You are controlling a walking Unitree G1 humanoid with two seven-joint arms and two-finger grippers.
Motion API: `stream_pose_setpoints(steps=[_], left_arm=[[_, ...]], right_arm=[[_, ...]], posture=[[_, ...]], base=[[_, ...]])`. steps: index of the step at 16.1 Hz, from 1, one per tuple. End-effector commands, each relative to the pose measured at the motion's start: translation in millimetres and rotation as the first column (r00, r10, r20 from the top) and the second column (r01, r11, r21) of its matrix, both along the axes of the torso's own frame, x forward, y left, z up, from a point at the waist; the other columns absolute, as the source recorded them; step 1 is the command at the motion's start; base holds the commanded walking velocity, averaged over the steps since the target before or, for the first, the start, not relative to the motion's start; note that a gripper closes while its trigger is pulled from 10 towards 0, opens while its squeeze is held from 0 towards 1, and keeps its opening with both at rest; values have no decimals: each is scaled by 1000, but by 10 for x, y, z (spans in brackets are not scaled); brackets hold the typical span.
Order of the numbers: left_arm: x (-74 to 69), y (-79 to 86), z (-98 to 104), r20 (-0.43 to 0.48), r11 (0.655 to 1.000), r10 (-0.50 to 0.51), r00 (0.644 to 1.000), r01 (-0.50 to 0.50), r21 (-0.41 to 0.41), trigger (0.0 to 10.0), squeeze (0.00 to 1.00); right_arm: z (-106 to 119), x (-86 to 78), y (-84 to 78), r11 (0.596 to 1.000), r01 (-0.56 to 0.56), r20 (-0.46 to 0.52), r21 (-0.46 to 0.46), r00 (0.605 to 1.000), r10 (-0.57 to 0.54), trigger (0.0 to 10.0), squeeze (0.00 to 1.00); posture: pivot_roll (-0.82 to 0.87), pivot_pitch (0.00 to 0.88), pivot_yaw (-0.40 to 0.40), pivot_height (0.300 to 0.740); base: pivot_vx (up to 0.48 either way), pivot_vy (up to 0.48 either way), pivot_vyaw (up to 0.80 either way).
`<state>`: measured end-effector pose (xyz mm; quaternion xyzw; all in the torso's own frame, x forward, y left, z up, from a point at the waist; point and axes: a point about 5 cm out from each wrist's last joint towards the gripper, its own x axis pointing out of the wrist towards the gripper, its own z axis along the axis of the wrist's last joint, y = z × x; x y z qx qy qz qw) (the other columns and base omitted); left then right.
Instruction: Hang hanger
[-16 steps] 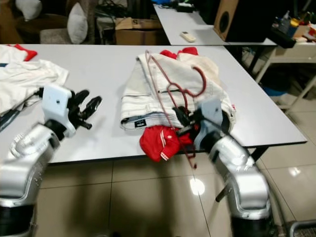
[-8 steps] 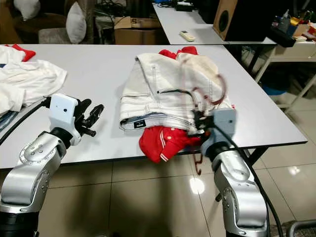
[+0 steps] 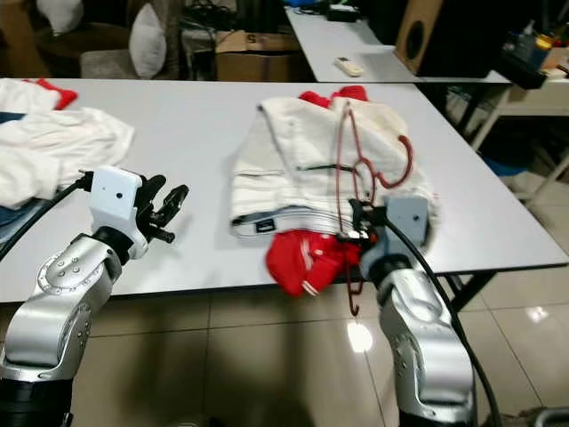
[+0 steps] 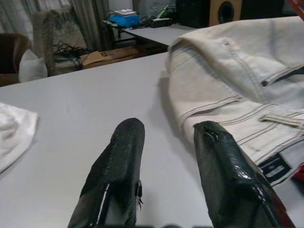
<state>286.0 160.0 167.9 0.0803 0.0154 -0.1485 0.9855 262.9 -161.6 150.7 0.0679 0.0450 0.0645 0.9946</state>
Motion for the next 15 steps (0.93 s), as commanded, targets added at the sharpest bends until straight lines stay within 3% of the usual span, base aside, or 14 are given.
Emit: stream_pose_setpoints(steps=[1,14,15], left_arm=[[14,-23,11,0,1000,0,1000,0,7,10000,0],[13,3,-27,-13,1000,17,1000,-16,5,10000,0],[15,1,-30,-13,1000,16,1000,-16,7,10000,0]], right_arm=[[16,6,-11,1000,9,-3,10,1000,-9,10000,0],[34,21,58,1000,-27,4,-6,1000,27,10000,0],[19,18,60,1000,-28,-4,-5,1000,28,10000,0]], posture=[[-42,0,0,740],[-53,0,4,740],[-51,0,4,740]], base=[[0,319,0],[0,342,0],[0,349,-800]])
